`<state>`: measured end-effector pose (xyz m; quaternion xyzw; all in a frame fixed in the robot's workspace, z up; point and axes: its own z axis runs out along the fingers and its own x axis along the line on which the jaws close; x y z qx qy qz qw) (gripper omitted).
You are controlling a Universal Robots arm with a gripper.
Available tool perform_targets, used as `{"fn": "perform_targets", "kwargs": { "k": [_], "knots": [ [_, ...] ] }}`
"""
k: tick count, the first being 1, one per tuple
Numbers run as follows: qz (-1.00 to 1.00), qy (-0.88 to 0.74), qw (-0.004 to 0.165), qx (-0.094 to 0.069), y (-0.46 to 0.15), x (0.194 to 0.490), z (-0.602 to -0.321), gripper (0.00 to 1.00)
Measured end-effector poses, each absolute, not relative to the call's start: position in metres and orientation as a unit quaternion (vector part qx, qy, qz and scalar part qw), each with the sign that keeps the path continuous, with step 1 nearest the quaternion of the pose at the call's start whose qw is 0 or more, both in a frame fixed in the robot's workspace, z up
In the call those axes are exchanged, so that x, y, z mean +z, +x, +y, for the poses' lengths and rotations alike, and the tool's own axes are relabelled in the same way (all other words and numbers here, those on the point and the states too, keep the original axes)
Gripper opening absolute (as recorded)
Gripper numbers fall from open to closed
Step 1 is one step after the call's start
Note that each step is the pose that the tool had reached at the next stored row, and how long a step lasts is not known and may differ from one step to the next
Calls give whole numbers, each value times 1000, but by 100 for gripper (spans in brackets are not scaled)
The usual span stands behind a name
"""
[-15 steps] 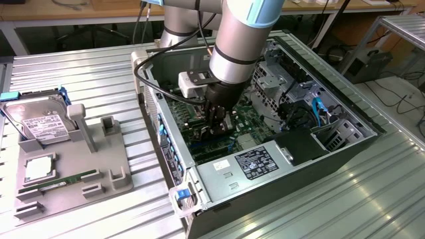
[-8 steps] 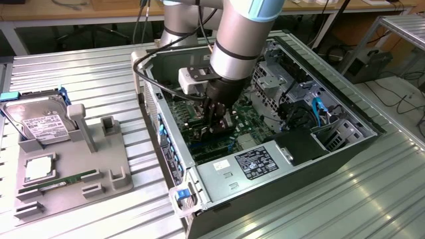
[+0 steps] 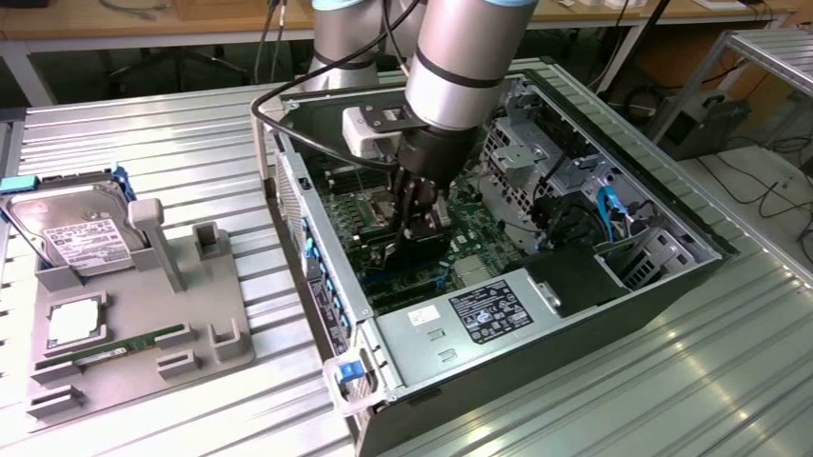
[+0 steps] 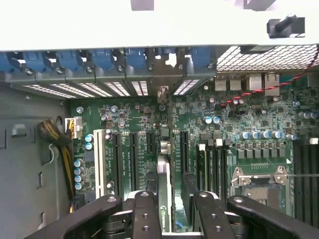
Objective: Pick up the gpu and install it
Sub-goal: 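Insert the gpu into the slot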
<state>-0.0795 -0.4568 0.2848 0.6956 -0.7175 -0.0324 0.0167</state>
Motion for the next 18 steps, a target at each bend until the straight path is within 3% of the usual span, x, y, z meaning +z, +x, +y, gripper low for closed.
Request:
{"fn": "perform_targets", "kwargs": {
  "k": [1,3,6,18],
  "knots": [
    [-718,696,16,-31,-79,285,-456,33],
    [-718,696,17,-28,-80,285,-454,19],
    [-718,696,21,-23,-83,284,-452,11],
    [-718,695,25,-15,-89,274,-446,11]
  ]
}}
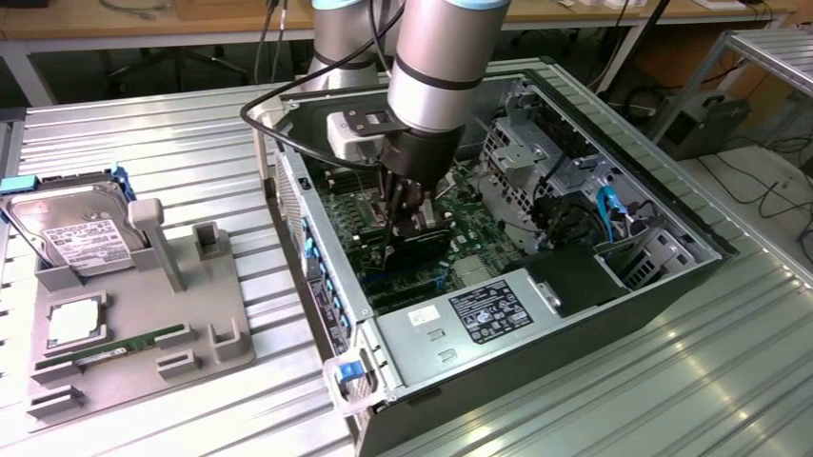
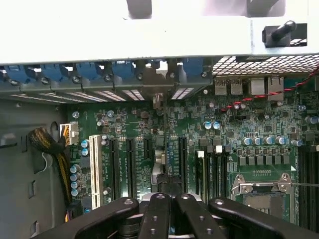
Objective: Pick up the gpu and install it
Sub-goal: 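Insert the gpu into the slot, then press down on the gpu until it lock into place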
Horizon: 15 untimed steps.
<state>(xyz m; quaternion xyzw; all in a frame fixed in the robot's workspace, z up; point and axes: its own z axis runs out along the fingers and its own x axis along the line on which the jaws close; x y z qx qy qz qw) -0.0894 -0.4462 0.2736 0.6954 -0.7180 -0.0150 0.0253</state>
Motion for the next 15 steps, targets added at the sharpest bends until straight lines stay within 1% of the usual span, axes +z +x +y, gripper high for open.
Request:
{"fn": "perform_targets", "kwargs": {
  "k": [11,15],
  "knots": [
    [-718,695,27,-13,-91,270,-446,11],
    [-718,695,26,-14,-91,293,-446,11]
  ]
}}
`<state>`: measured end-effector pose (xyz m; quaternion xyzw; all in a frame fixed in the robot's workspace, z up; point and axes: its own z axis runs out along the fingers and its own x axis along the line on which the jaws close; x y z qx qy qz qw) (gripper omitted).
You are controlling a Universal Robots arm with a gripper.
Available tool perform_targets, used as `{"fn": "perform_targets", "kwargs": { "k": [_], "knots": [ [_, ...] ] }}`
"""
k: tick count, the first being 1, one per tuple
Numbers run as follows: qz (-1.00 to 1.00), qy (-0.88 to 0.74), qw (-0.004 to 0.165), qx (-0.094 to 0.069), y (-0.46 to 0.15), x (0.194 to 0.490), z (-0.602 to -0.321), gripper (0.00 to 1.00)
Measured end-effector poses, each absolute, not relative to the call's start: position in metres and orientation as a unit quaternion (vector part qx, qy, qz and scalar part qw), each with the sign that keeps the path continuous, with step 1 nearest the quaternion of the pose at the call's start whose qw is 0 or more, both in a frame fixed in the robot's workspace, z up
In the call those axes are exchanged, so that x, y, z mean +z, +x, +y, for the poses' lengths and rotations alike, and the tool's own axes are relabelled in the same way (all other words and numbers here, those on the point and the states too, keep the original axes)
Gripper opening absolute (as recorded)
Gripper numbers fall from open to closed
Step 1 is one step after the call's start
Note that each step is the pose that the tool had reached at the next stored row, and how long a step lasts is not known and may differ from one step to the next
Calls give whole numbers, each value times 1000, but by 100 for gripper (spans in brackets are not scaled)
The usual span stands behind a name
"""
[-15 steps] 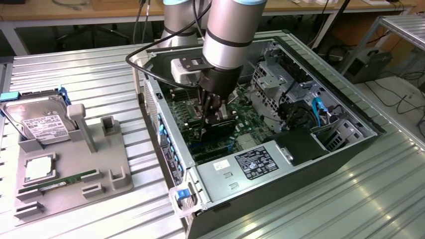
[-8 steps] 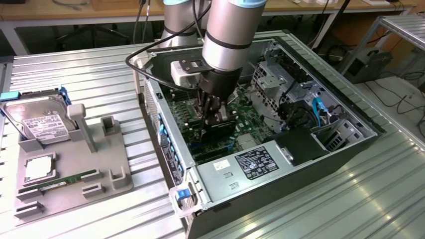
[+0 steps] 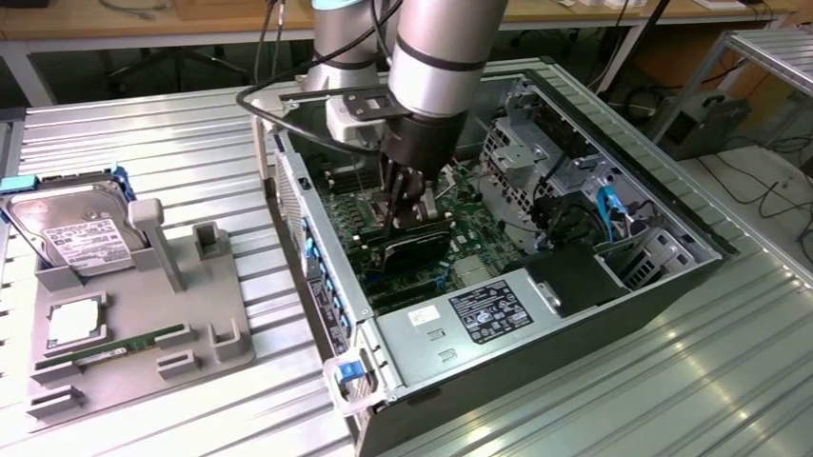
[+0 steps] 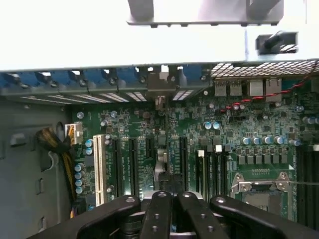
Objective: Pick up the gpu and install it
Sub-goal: 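Press down on the gpu until it lock into place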
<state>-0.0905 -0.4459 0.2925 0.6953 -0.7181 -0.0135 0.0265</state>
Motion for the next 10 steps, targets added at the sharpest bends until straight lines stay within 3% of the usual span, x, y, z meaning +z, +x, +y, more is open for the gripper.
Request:
{"fn": "perform_targets", "kwargs": {
  "k": [10],
  "knots": [
    [-718,695,27,-13,-90,305,-446,11]
  ]
}}
